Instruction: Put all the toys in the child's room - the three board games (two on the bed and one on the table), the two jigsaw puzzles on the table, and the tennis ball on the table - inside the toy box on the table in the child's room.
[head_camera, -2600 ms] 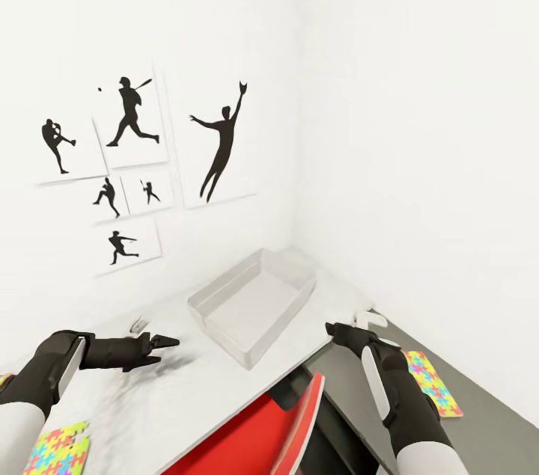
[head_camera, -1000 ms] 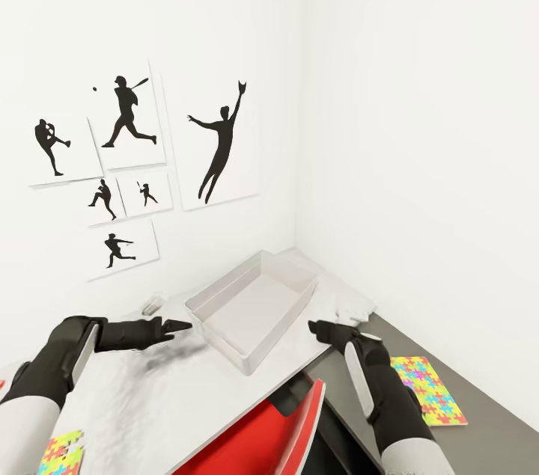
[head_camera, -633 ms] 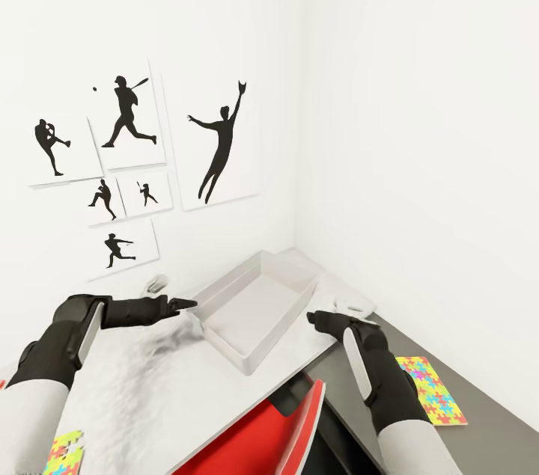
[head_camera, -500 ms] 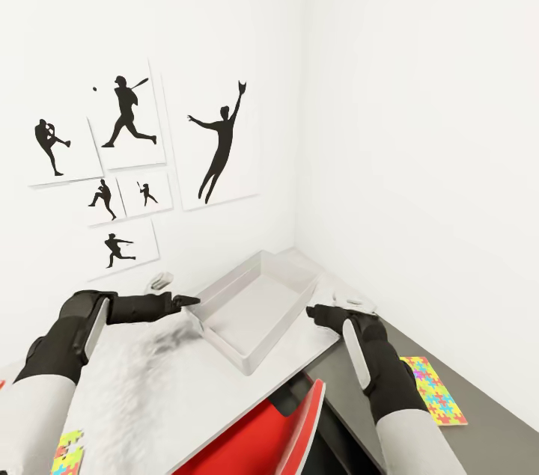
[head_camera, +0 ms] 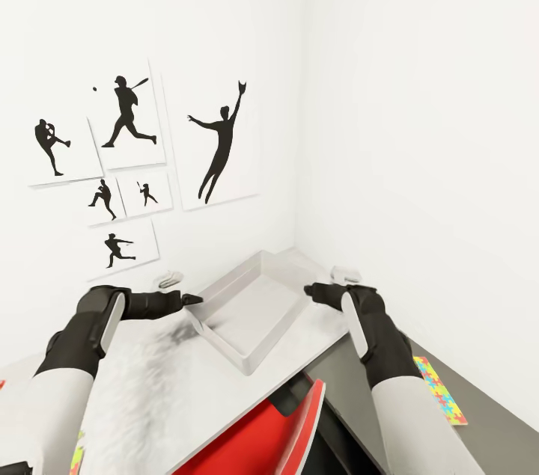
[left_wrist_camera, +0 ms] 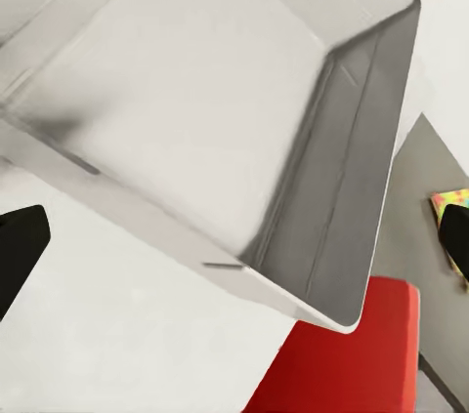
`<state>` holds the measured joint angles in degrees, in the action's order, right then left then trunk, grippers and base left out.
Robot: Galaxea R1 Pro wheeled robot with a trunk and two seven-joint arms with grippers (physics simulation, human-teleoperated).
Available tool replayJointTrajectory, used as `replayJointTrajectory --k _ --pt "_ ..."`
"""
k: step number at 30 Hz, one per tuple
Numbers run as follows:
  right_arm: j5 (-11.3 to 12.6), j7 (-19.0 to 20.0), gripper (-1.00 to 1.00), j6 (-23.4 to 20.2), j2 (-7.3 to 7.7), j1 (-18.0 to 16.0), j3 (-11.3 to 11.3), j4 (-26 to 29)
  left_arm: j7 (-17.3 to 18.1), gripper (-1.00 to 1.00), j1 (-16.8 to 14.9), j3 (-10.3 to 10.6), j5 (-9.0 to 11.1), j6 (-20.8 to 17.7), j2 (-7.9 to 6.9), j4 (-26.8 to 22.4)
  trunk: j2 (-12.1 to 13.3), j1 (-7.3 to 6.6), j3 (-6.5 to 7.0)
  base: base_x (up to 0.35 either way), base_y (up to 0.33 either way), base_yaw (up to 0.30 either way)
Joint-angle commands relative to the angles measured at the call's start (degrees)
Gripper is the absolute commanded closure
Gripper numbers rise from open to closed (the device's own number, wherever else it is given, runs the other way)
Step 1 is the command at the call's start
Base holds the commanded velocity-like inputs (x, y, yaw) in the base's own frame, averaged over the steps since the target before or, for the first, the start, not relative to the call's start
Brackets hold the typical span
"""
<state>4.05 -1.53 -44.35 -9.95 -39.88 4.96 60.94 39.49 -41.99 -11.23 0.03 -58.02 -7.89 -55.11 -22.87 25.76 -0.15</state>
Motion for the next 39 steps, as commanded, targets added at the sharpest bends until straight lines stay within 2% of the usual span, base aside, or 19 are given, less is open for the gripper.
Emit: replayJointTrajectory --k 1,6,11,14,17,18,22,30,34,39 --pt "0.42 -0.17 -1.0 -0.38 -0.05 -0.64 0.15 -0.29 -0.14 -1.0 -0.06 -0.07 -0.12 -0.34 0.28 -0.01 -0.05 0.02 -0.03 0.0 0.0 0.0" --pt "0.43 -0.25 -1.0 -0.28 -0.05 -2.34 0.14 -3.43 -2.47 -1.0 -0.1 -0.06 -0.25 -0.22 1.26 0.0 -0.05 0.02 -0.03 0.0 0.0 0.0" --pt "0.64 -1.25 -1.0 1.4 -0.05 -4.76 0.14 -9.07 -7.89 -1.0 -0.11 -0.09 0.02 -0.1 2.88 0.02 -0.05 0.02 -0.03 0.0 0.0 0.0" --pt "2.07 -2.38 -1.0 2.45 -0.05 -5.33 0.14 -10.62 -9.64 -1.0 -0.16 -0.02 0.08 -0.09 3.9 0.06 -0.05 0.02 -0.03 0.0 0.0 0.0" --pt "4.71 -4.2 -1.0 2.96 -0.05 -5.57 0.1 -11.53 -10.65 -1.0 -0.23 0.01 -0.08 -0.03 4.96 0.07 -0.05 0.02 -0.03 0.0 0.0 0.0" --pt "5.96 -5.45 -1.0 3.08 -0.05 -5.63 0.03 -12.1 -11.04 -1.0 -0.25 -0.04 -0.17 0.05 5.46 0.08 -0.05 0.02 -0.03 0.0 0.0 0.0" --pt "8.06 -8.83 -1.0 4.47 -0.05 -5.71 -1.06 -13.96 -12.2 -1.0 -0.28 -0.05 -0.33 0.28 6.69 0.12 -0.05 0.02 -0.03 0.0 0.0 0.0" --pt "8.93 -10.25 -1.0 6.35 -0.05 -5.74 -2.45 -15.69 -15.68 -1.0 -0.3 -0.11 0.05 0.36 7.44 0.17 -0.05 0.02 -0.03 0.0 0.0 0.0" --pt "9.19 -10.38 -1.0 6.63 -0.05 -5.74 -2.68 -16.39 -17.23 -1.0 -0.3 -0.11 -0.02 0.37 8.35 0.28 -0.05 0.02 -0.03 0.0 0.0 0.0" --pt "11.49 -10.42 -1.0 6.71 -0.05 -5.73 -2.81 -16.63 -18.01 -1.0 -0.3 -0.2 0.03 0.37 8.75 0.37 -0.05 0.02 -0.03 0.0 0.0 0.0"
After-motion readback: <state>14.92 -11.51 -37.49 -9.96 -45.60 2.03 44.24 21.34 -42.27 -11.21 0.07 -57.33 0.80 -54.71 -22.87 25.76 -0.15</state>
